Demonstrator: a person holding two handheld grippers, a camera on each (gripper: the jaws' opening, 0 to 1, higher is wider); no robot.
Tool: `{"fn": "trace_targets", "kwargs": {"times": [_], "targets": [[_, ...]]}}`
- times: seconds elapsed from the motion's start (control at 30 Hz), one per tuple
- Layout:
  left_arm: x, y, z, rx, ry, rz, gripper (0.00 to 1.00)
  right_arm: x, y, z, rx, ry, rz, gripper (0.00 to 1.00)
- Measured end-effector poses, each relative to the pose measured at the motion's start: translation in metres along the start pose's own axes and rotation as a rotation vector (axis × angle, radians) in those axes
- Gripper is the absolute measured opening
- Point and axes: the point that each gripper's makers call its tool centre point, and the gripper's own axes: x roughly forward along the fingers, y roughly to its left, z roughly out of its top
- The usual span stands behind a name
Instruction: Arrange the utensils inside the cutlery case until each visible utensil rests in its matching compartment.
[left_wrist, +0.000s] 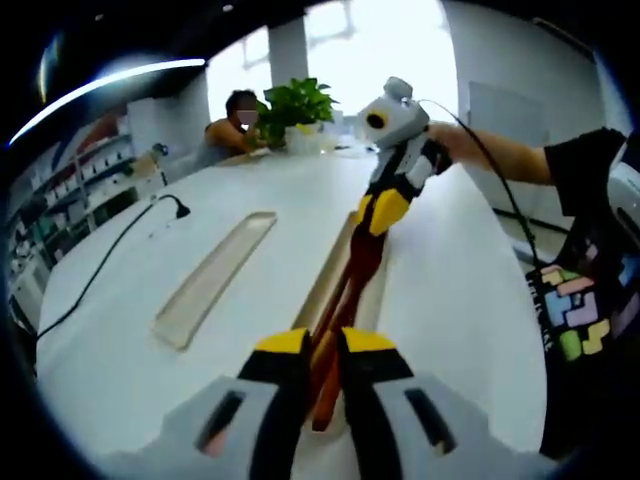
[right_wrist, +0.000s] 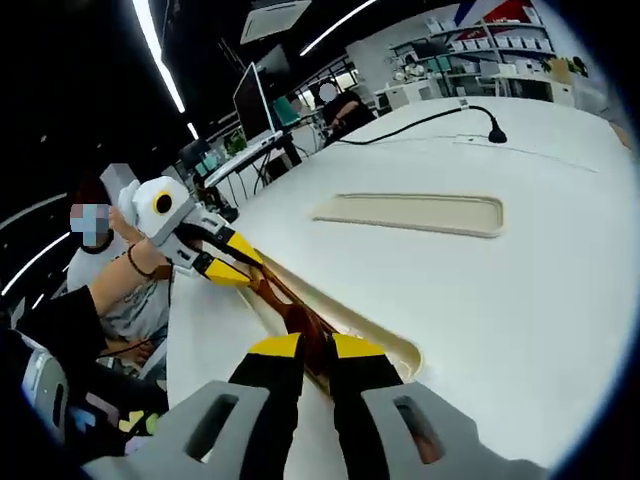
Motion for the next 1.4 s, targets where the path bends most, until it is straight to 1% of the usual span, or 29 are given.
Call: {"fn": "trace_targets", "kwargs": {"times": [0.1,0.2,0.27,0.33,0.37,0.4,0.47,0.57,0.63,0.67,0.7,0.73,0.77,0.87,0.93,1.0,1.03,1.07,1.1,1.13,1.2,1.23,1.27,1.3,1.4], "targets": [[0.000,0.002,-0.001,-0.013,-0.003,0.003,0.12,-0.006,-0.001,0.000,-0.003,-0.006,-0.005,0.11],[0.000,0.003,-0.001,-0.012,-0.006,0.012,0.12,-0.012,-0.003,0.004,0.005,-0.043,-0.010,0.11],[0.001,0.003,0.000,-0.013,-0.006,0.016,0.12,-0.013,-0.005,0.004,0.008,-0.052,-0.010,0.11],[0.001,0.003,0.000,-0.009,-0.005,0.019,0.12,-0.014,-0.008,0.005,0.002,-0.069,-0.027,0.11],[0.001,0.003,0.000,-0.009,-0.007,0.019,0.12,-0.015,-0.009,0.007,-0.011,-0.089,-0.033,0.10],[0.001,0.003,0.000,-0.011,-0.008,0.020,0.12,-0.015,-0.008,0.011,-0.043,-0.123,-0.030,0.07],[0.001,0.004,0.001,-0.013,-0.009,0.022,0.12,-0.016,-0.007,0.012,-0.043,-0.132,-0.024,0.03],[0.002,0.005,0.001,-0.021,-0.013,0.026,0.12,-0.015,-0.002,0.015,-0.058,-0.146,-0.009,0.03],[0.000,0.004,0.005,-0.033,-0.039,0.020,0.12,-0.015,-0.001,0.016,-0.091,-0.148,-0.015,0.03],[0.000,0.003,0.007,-0.049,-0.056,0.011,0.12,-0.015,-0.001,0.016,-0.116,-0.148,-0.021,0.03],[-0.001,0.002,0.011,-0.083,-0.082,-0.002,0.12,-0.016,0.000,0.016,-0.125,-0.145,-0.026,0.03],[-0.002,0.002,0.013,-0.096,-0.093,-0.005,0.12,-0.017,0.000,0.017,-0.130,-0.143,-0.029,0.03],[-0.004,0.003,0.014,-0.099,-0.101,0.000,0.12,-0.018,0.000,0.018,-0.136,-0.142,-0.031,0.03],[-0.008,0.009,0.017,-0.096,-0.111,0.028,0.12,-0.023,-0.005,0.027,-0.165,-0.176,-0.066,0.03],[-0.011,0.013,0.020,-0.114,-0.131,0.042,0.12,-0.026,-0.006,0.031,-0.179,-0.189,-0.077,0.03],[-0.014,0.020,0.022,-0.136,-0.152,0.071,0.12,-0.028,-0.007,0.035,-0.193,-0.205,-0.096,0.02],[-0.016,0.022,0.024,-0.153,-0.176,0.077,0.12,-0.030,-0.010,0.038,-0.202,-0.219,-0.117,0.02],[-0.017,0.022,0.028,-0.195,-0.212,0.070,0.12,-0.034,-0.017,0.041,-0.221,-0.223,-0.159,0.02],[-0.020,0.024,0.030,-0.242,-0.243,0.070,0.12,-0.039,-0.027,0.045,-0.244,-0.228,-0.222,0.02],[-0.023,0.028,0.031,-0.282,-0.265,0.079,0.12,-0.047,-0.036,0.052,-0.260,-0.261,-0.285,0.02],[-0.027,0.038,0.027,-0.328,-0.272,0.124,0.12,-0.055,-0.045,0.056,-0.254,-0.282,-0.325,0.02],[-0.030,0.051,0.023,-0.352,-0.270,0.196,0.12,-0.057,-0.047,0.058,-0.254,-0.285,-0.326,0.02],[-0.035,0.063,0.021,-0.368,-0.283,0.255,0.12,-0.058,-0.050,0.059,-0.254,-0.290,-0.334,0.02],[-0.038,0.071,0.019,-0.406,-0.296,0.285,0.12,-0.060,-0.054,0.061,-0.251,-0.293,-0.344,0.03],[-0.041,0.084,0.015,-0.541,-0.332,0.287,0.12,-0.060,-0.063,0.064,-0.242,-0.299,-0.363,0.03]]}}
